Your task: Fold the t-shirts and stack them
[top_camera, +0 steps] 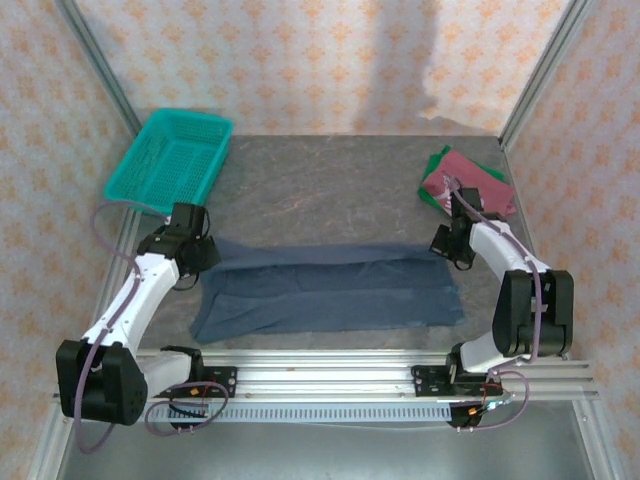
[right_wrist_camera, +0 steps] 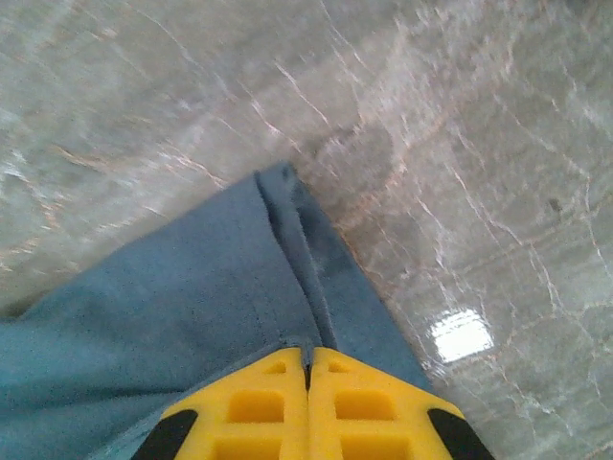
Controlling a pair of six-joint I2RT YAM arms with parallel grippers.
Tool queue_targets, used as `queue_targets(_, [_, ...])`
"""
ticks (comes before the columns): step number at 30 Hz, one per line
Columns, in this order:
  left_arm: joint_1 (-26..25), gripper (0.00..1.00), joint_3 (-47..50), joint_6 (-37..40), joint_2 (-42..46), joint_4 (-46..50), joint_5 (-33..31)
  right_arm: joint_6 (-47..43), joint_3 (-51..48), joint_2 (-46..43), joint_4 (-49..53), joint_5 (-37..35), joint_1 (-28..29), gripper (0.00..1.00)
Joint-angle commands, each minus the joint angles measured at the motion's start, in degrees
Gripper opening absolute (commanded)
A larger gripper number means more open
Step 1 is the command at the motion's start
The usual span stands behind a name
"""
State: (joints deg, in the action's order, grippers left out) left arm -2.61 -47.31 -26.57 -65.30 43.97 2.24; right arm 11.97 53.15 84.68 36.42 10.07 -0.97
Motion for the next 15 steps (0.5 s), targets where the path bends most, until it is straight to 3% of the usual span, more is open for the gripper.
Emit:
queue_targets(1, [0.16, 0.00, 3.33, -7.16, 2.70, 4.67, -4.99, 1.37, -1.76, -1.28, 1.10, -3.88, -0.61, 0.00])
queue_targets(13, [-1.15, 0.01, 12.54, -14.91, 5.95, 4.85, -4.05, 5.88, -8.06, -1.84, 2.08, -6.96, -1.05, 0.00])
queue_targets(14, [-1.07, 0.08, 12.51, -15.38, 5.38, 5.19, -3.91, 6.39, -8.06, -1.80, 2.43, -7.54, -1.05, 0.04])
queue_targets(15, [-1.12, 0.19, 12.11, -15.72, 4.87, 5.53, -3.34, 6.77, -8.10, -1.81, 2.73, -7.52, -1.12, 0.14])
